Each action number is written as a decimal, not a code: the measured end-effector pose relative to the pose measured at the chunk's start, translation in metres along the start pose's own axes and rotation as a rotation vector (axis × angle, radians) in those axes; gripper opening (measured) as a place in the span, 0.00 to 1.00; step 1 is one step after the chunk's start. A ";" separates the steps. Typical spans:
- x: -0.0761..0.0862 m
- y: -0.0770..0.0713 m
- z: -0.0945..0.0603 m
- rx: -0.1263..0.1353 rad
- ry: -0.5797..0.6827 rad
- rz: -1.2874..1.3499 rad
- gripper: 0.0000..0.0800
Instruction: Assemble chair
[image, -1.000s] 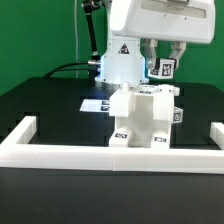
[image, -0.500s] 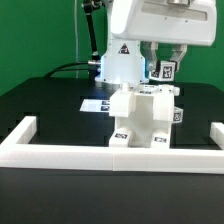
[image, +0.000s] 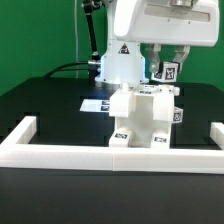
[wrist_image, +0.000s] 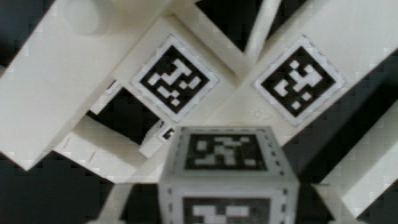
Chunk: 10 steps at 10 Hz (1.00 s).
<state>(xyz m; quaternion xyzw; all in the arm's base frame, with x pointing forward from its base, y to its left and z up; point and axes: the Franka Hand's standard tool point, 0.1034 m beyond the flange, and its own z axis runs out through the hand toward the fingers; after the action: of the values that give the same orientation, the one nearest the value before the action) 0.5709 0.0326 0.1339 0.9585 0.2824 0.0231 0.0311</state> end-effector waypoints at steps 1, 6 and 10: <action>0.000 -0.002 0.002 0.000 -0.001 0.005 0.36; 0.002 -0.004 0.006 -0.020 0.006 0.007 0.36; 0.002 -0.004 0.008 -0.020 0.003 0.008 0.36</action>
Offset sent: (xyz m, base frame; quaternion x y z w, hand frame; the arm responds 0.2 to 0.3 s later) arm 0.0049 0.0067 -0.0021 -0.0177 0.0079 -0.0019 0.9998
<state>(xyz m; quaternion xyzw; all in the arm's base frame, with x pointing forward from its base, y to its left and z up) 0.5706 0.0363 0.1253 0.9593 0.2782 0.0274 0.0400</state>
